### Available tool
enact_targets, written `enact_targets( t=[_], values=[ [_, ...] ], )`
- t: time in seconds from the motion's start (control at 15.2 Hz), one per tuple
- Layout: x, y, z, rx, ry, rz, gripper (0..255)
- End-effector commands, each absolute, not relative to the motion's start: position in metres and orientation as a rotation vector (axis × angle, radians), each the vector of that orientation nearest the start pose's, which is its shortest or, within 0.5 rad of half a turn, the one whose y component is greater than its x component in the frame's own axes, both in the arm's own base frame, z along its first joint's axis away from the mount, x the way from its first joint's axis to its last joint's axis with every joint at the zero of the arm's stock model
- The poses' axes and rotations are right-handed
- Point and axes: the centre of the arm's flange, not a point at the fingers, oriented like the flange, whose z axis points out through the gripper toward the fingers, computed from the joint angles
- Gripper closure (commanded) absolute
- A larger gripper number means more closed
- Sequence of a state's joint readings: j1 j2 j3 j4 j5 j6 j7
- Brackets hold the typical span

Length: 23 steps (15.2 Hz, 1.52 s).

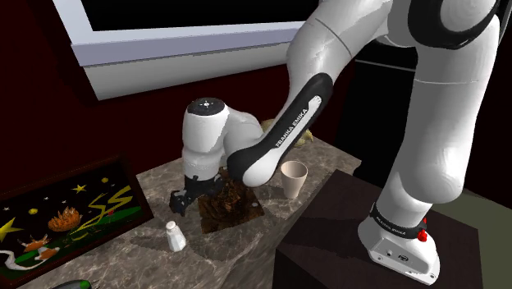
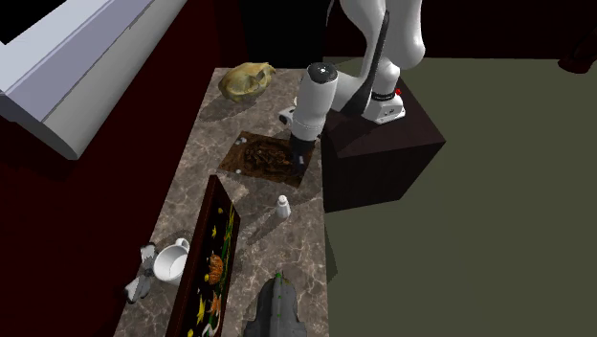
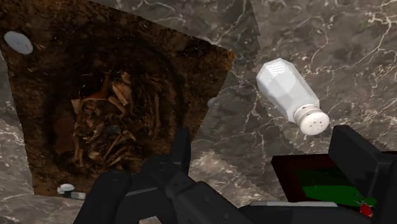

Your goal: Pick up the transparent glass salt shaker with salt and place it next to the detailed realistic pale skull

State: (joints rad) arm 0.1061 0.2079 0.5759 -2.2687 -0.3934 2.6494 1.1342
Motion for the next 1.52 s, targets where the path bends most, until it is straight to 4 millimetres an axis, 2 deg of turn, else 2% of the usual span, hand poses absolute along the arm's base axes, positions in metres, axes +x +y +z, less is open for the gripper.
enact_targets(
  t=[0.0,0.33,0.86,1.39,1.45],
  values=[
    [0.43,0.374,0.284,-3.009,0.226,-0.353,0],
    [0.45,0.421,0.243,-3.005,0.24,-0.384,0],
    [0.461,0.426,0.203,-3.005,0.241,-0.385,0],
    [0.461,0.426,0.203,-3.005,0.241,-0.385,0],
    [0.461,0.426,0.203,-3.005,0.241,-0.385,255]
  ],
)
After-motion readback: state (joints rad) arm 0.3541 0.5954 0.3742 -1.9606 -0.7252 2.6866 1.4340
